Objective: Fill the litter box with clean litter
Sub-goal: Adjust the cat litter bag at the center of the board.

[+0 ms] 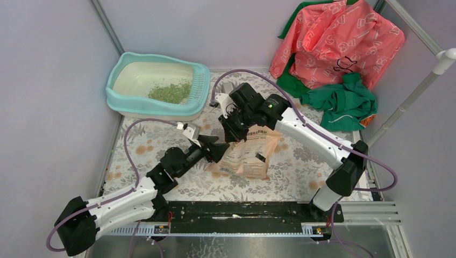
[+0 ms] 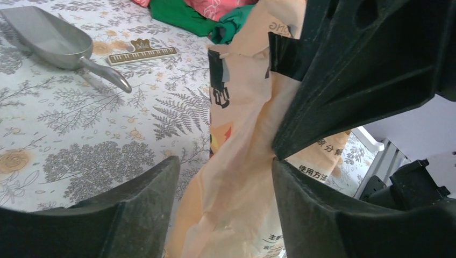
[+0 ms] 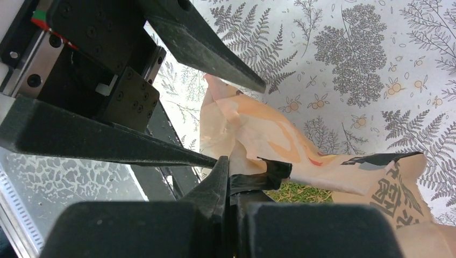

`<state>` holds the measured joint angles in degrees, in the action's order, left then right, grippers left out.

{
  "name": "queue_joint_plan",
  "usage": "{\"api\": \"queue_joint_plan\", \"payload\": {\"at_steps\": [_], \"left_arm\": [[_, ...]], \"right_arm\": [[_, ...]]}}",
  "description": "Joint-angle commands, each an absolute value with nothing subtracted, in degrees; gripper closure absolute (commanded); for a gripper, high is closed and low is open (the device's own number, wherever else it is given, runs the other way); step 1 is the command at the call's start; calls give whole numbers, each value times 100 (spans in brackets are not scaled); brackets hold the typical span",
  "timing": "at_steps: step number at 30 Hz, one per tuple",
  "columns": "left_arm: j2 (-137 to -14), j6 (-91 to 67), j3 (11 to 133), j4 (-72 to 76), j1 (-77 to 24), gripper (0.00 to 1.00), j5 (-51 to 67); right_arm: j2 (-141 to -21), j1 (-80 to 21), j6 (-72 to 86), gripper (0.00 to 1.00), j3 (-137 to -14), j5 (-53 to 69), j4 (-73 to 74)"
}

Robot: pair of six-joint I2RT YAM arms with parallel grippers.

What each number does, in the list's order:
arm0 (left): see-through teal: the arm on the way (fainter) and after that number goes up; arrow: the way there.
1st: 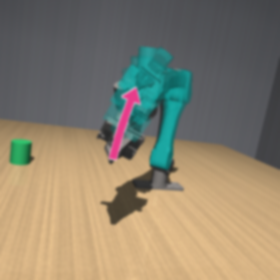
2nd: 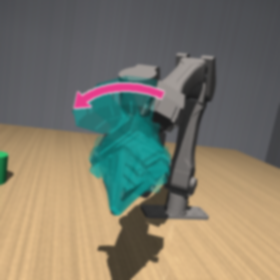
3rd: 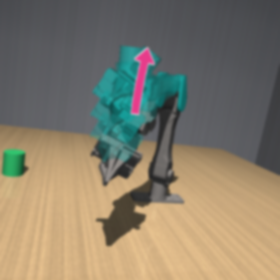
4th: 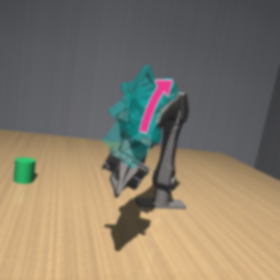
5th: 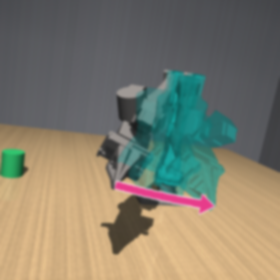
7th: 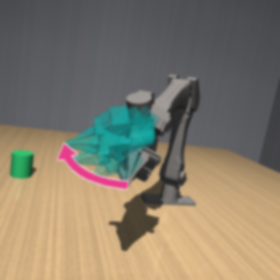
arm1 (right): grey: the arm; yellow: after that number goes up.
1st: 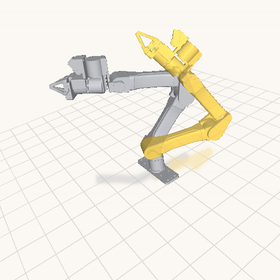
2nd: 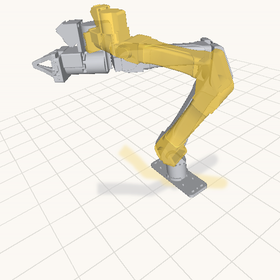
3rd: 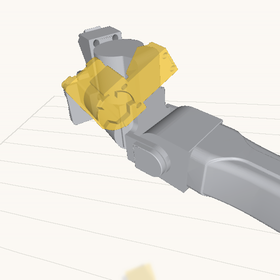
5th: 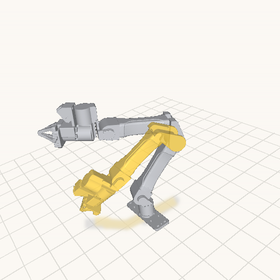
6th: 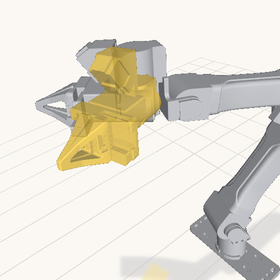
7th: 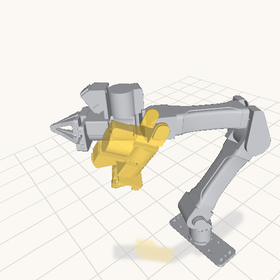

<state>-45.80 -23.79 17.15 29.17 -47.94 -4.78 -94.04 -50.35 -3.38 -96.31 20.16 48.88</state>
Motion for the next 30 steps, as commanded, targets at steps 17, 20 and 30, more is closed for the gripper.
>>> {"api": "queue_joint_plan", "payload": {"at_steps": [17, 20, 30], "left_arm": [[-4328, -2292, 1590, 3239, -4769, 81, -248], [-4312, -2351, 1493, 3258, -4772, 81, -285], [-3808, -2388, 1216, 2876, -4770, 72, -934]], "right_arm": [[-8741, -5090, -535, 48, -9744, 2135, 4658], [-8556, -5011, -538, 41, -9616, 1975, 4627], [-7441, -2969, 512, 38, -7445, 2590, 2865]]}}
